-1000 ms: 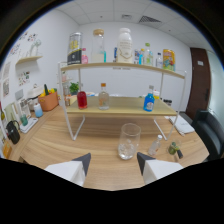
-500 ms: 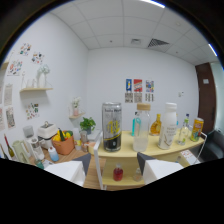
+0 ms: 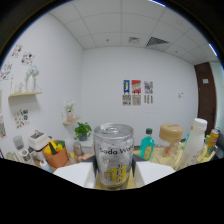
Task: Make me a cup of Mojito.
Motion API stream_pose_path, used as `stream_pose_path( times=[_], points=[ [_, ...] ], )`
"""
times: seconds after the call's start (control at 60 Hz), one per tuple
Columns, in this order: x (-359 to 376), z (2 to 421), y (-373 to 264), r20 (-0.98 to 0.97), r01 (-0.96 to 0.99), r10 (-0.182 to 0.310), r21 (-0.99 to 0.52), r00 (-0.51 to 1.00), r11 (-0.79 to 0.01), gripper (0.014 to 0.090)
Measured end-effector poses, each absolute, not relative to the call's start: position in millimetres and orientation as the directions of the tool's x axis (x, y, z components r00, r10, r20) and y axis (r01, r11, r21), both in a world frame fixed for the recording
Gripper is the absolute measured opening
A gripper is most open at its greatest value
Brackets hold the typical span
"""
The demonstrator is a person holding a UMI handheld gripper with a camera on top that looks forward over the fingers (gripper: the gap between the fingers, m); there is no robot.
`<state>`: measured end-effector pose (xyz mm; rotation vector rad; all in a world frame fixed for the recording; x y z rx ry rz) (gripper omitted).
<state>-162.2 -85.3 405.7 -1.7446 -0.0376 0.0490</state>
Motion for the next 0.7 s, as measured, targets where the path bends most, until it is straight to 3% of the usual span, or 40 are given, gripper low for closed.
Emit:
stream_pose_path(
  times=[0.017, 0.367, 0.7],
  points=[
    [-163, 407, -85, -0.015, -0.005, 0.055, -0.985, 0.998, -0.170, 0.0542],
    [-162, 410, -97, 0.000, 0.011, 0.066, -0.985, 0.998, -0.171, 0.0518],
    [-127, 419, -176, -0.024, -0.019, 0.039, -0.992, 0.999, -0.127, 0.0515]
  ],
)
